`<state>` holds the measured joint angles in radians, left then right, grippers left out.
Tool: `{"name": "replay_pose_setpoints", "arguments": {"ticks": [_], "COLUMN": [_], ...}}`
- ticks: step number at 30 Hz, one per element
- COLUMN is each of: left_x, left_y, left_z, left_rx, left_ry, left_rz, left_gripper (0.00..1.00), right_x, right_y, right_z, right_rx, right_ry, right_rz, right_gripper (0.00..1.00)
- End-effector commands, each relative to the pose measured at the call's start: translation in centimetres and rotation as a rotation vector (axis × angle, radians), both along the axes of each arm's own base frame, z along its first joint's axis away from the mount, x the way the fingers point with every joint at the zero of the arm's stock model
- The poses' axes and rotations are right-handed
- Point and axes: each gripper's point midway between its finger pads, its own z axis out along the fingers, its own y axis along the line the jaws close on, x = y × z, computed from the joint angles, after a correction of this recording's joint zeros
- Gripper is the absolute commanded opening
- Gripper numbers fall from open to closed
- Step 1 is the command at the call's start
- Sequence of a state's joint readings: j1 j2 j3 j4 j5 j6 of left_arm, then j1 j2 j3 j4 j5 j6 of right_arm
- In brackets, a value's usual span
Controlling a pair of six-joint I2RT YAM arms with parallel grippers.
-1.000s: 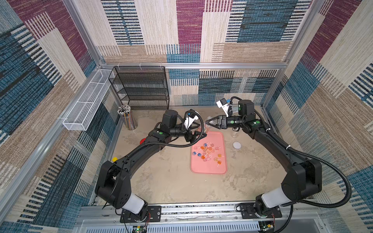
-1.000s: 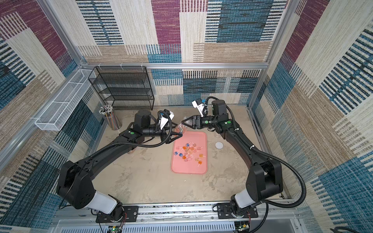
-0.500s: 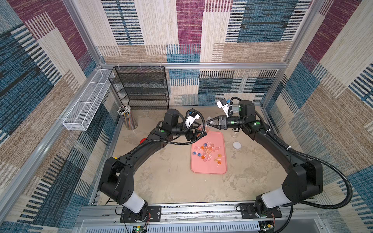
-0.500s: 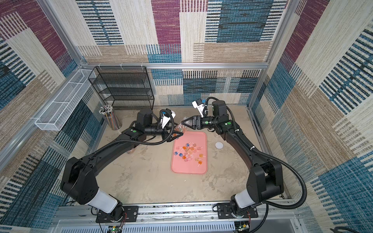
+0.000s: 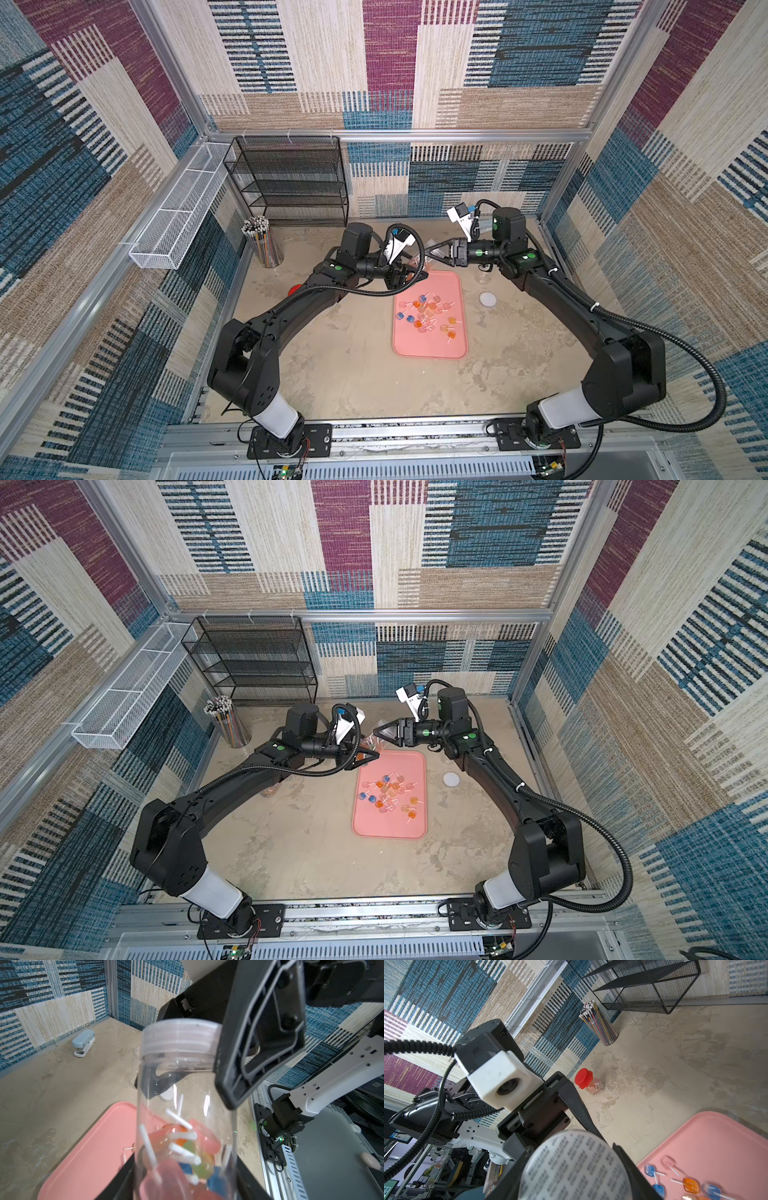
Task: Pour the candies out of the jar
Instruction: Pick up the jar from the center of the board.
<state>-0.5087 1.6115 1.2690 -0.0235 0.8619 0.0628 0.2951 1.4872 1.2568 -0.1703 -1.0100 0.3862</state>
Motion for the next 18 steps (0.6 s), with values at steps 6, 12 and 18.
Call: {"name": "replay_pose_setpoints", "arguments": {"ticks": [6,12,18], "left_x": [0.18,0.25,0.67], "left_y": [0.17,0.25,0.31], "left_z": [0.63,0.59,0.36], "left_rx": [-0.005,-0.001,0.007], "left_ry": [-0.002,-0.007,0.001], "left_rz": [0.016,0.028,0.051], "left_gripper": [0.50,0.47,0.17], "right_x": [-0.47,-0.46,-0.46], "right_y": [0.28,0.32,0.28], "right_z": [1.21,1.23,1.34], "right_rx": [0.025,0.024,0.025], "right_ry": [-0.050,-0.052,-0.054], "right_rz": [0.028,0.030,0.030], "right_gripper": [0.42,0.42,0.43]}}
